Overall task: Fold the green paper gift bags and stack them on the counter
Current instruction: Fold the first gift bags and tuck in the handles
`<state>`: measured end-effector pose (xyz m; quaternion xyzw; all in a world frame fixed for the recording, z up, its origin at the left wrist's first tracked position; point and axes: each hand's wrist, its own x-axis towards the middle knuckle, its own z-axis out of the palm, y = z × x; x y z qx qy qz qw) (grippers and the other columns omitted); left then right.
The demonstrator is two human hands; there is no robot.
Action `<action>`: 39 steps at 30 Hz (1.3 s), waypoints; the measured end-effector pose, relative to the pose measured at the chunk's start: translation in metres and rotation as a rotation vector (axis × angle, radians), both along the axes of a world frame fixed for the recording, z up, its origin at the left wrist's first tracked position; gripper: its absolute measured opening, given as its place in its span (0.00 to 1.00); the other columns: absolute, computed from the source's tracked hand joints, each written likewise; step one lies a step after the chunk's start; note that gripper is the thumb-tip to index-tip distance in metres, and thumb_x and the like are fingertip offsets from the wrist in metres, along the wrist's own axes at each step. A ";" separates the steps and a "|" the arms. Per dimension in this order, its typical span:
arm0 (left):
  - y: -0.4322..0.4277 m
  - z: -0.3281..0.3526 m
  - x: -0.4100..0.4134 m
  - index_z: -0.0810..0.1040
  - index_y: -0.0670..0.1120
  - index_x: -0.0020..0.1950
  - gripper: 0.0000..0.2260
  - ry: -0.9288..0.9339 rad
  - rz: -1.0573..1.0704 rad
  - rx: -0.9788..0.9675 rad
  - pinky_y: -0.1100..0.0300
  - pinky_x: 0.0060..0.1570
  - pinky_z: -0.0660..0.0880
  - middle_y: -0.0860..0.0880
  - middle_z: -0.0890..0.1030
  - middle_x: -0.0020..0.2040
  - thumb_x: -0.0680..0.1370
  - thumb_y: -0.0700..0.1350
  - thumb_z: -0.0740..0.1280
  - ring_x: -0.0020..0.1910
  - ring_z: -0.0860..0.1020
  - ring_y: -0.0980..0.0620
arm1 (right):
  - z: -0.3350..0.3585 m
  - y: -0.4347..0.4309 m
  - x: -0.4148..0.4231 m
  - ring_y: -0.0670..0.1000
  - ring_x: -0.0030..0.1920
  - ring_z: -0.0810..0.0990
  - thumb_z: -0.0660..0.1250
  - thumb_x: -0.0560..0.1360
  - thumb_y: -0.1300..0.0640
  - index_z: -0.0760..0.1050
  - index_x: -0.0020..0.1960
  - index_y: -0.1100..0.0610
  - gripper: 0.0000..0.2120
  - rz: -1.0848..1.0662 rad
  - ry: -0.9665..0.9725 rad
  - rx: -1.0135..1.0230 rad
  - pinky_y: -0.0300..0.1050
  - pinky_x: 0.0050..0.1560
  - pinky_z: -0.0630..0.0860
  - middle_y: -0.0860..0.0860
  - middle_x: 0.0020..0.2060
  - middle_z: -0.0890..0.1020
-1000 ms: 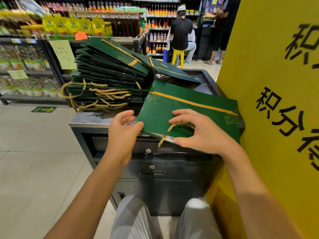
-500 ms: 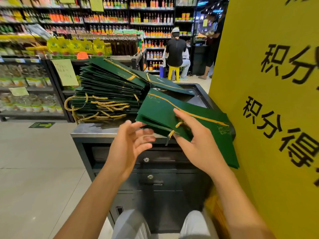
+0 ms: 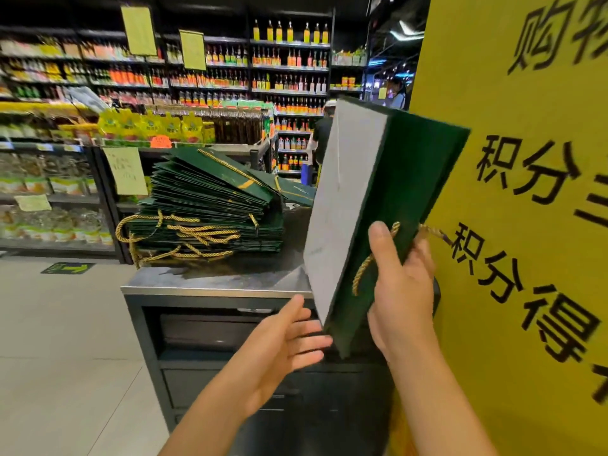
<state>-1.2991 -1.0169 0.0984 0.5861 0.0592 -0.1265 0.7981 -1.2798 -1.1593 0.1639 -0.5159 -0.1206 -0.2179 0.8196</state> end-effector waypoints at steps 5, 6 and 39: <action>0.003 -0.004 -0.001 0.75 0.43 0.68 0.13 -0.134 0.159 -0.085 0.52 0.47 0.83 0.45 0.85 0.58 0.83 0.43 0.64 0.55 0.85 0.45 | -0.016 -0.005 0.005 0.51 0.58 0.84 0.63 0.83 0.60 0.75 0.62 0.53 0.10 0.154 0.153 0.265 0.47 0.53 0.82 0.49 0.56 0.86; 0.007 -0.008 -0.001 0.75 0.43 0.68 0.13 -0.146 0.214 -0.088 0.52 0.45 0.83 0.45 0.85 0.57 0.83 0.41 0.64 0.54 0.85 0.44 | -0.023 -0.008 0.006 0.51 0.58 0.84 0.64 0.82 0.60 0.76 0.61 0.54 0.08 0.161 0.197 0.241 0.46 0.52 0.82 0.50 0.55 0.86; 0.070 -0.010 0.004 0.75 0.45 0.69 0.21 -0.619 0.677 1.502 0.45 0.54 0.70 0.42 0.79 0.58 0.79 0.52 0.70 0.59 0.73 0.40 | -0.069 -0.059 0.092 0.47 0.79 0.58 0.57 0.85 0.46 0.68 0.77 0.45 0.21 -0.070 -0.010 -1.456 0.50 0.79 0.57 0.46 0.79 0.65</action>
